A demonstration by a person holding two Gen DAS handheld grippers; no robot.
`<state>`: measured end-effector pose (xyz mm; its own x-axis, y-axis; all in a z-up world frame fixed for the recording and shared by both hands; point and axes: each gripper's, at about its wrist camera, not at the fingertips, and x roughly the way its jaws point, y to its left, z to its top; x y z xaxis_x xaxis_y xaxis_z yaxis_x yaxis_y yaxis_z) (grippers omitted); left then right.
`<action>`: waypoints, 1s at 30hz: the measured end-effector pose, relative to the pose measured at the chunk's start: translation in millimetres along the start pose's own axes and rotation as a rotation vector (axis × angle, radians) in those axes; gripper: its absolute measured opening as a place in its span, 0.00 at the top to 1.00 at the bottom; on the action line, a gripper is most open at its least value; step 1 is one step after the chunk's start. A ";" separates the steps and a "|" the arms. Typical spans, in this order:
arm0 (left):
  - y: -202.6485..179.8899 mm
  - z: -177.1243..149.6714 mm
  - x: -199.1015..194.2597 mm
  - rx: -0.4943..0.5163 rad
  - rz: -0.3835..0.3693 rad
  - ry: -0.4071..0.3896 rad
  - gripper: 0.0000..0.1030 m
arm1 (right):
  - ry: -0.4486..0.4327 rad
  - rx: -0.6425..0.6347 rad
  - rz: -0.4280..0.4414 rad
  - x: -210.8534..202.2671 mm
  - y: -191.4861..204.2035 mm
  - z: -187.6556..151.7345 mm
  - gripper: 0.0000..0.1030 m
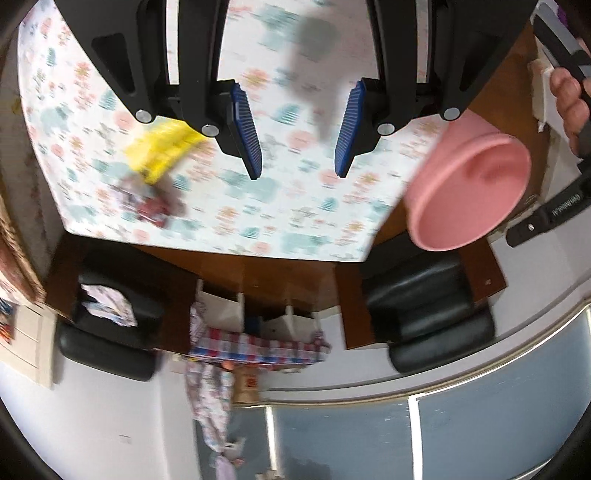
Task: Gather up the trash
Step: 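Move both open tools over the yellow bag and crumpled wrapper on the table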
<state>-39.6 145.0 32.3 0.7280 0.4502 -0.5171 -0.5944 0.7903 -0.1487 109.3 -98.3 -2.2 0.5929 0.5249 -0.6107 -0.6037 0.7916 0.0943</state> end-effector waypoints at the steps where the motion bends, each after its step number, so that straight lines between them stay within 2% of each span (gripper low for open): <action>1: -10.8 -1.1 0.2 0.018 -0.019 -0.002 0.67 | 0.001 0.016 -0.018 -3.2 -11.4 -3.1 0.61; 8: -64.7 -9.7 6.0 0.122 -0.132 0.019 0.67 | 0.016 0.131 -0.126 -19.0 -84.1 -19.9 0.61; 12: -91.4 -18.3 10.2 0.170 -0.208 0.054 0.67 | 0.029 0.202 -0.155 -23.7 -115.9 -28.0 0.61; 16: -121.5 -25.5 15.1 0.235 -0.309 0.096 0.67 | 0.036 0.226 -0.171 -23.2 -130.6 -32.0 0.61; 22: -170.8 -43.7 30.9 0.341 -0.494 0.228 0.67 | 0.053 0.257 -0.174 -20.8 -145.9 -37.4 0.61; 30: -229.5 -64.0 58.4 0.469 -0.609 0.328 0.67 | 0.081 0.297 -0.162 -17.4 -164.1 -44.0 0.61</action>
<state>117.5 -36.7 -17.8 0.6963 -0.1987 -0.6897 0.1282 0.9799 -0.1529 174.6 -251.1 -41.7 0.6169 0.3675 -0.6960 -0.3166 0.9255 0.2081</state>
